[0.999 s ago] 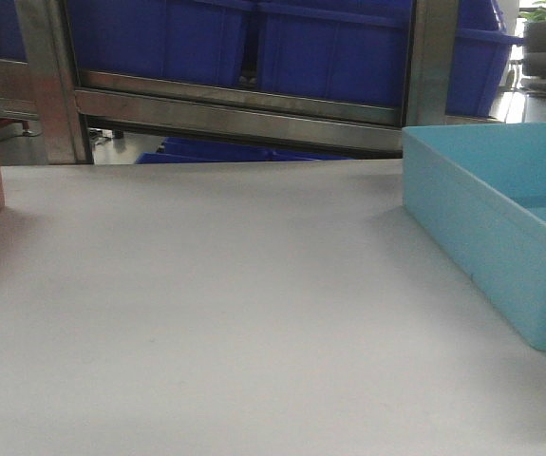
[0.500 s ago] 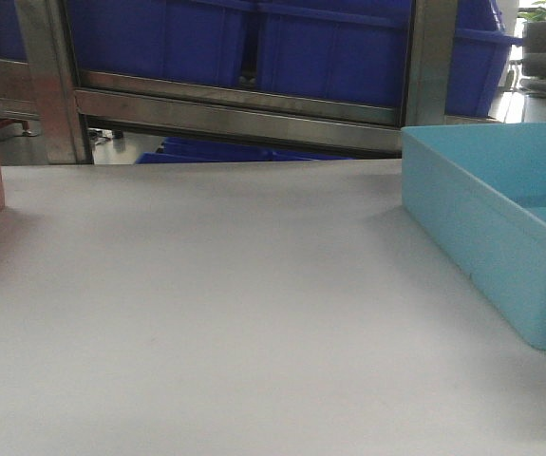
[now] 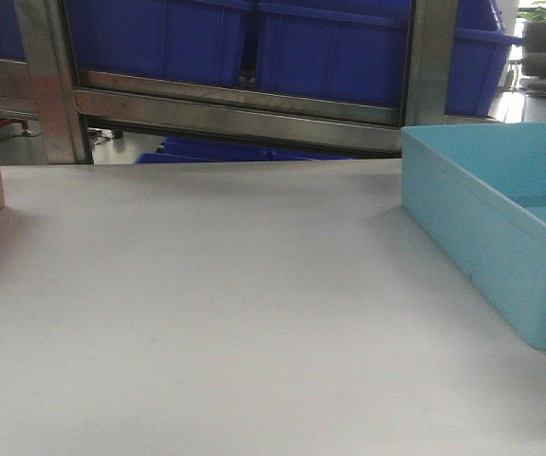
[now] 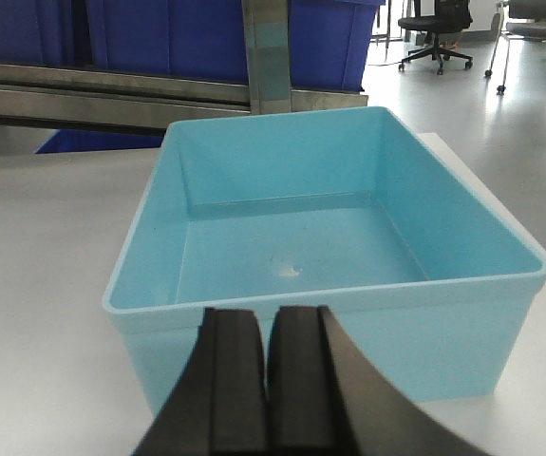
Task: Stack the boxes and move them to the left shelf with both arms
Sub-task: 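Lower the left gripper onto the rim of the pink bin and grasp it, then lift the pink bin with the left gripper and carry it toward the center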
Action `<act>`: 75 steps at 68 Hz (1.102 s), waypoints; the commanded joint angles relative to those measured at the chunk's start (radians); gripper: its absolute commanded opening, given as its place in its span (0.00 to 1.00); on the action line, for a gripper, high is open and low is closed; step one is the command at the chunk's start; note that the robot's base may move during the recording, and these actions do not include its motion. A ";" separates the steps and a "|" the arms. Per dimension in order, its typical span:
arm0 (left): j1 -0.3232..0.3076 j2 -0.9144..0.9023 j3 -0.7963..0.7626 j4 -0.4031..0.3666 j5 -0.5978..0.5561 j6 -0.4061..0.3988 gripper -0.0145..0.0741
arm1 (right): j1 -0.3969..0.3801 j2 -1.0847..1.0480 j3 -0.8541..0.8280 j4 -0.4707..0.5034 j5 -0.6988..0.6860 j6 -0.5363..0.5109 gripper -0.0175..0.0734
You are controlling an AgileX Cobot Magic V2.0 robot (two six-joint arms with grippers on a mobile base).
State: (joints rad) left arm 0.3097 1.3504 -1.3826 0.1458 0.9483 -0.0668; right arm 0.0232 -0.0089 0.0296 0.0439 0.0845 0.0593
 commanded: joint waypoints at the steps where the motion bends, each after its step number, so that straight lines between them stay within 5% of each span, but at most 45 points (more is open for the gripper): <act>1: 0.095 0.049 -0.084 -0.136 -0.057 0.113 0.73 | 0.001 -0.022 -0.019 0.000 -0.090 -0.009 0.25; 15: 0.269 0.283 -0.231 -0.474 -0.072 0.473 0.72 | 0.001 -0.022 -0.019 0.000 -0.090 -0.009 0.25; 24: 0.293 0.451 -0.381 -0.510 -0.071 0.617 0.65 | 0.001 -0.022 -0.019 0.000 -0.090 -0.009 0.25; 39: 0.295 0.654 -0.502 -0.510 0.004 0.639 0.54 | 0.001 -0.022 -0.019 0.000 -0.090 -0.009 0.25; 66: 0.300 0.785 -0.502 -0.466 0.017 0.661 0.52 | 0.001 -0.022 -0.019 0.000 -0.090 -0.009 0.25; 75: 0.300 0.785 -0.502 -0.466 0.016 0.651 0.31 | 0.001 -0.022 -0.019 0.000 -0.090 -0.009 0.25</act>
State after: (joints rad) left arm 0.6053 2.2006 -1.8494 -0.3007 0.9855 0.5916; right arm 0.0232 -0.0089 0.0296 0.0439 0.0845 0.0593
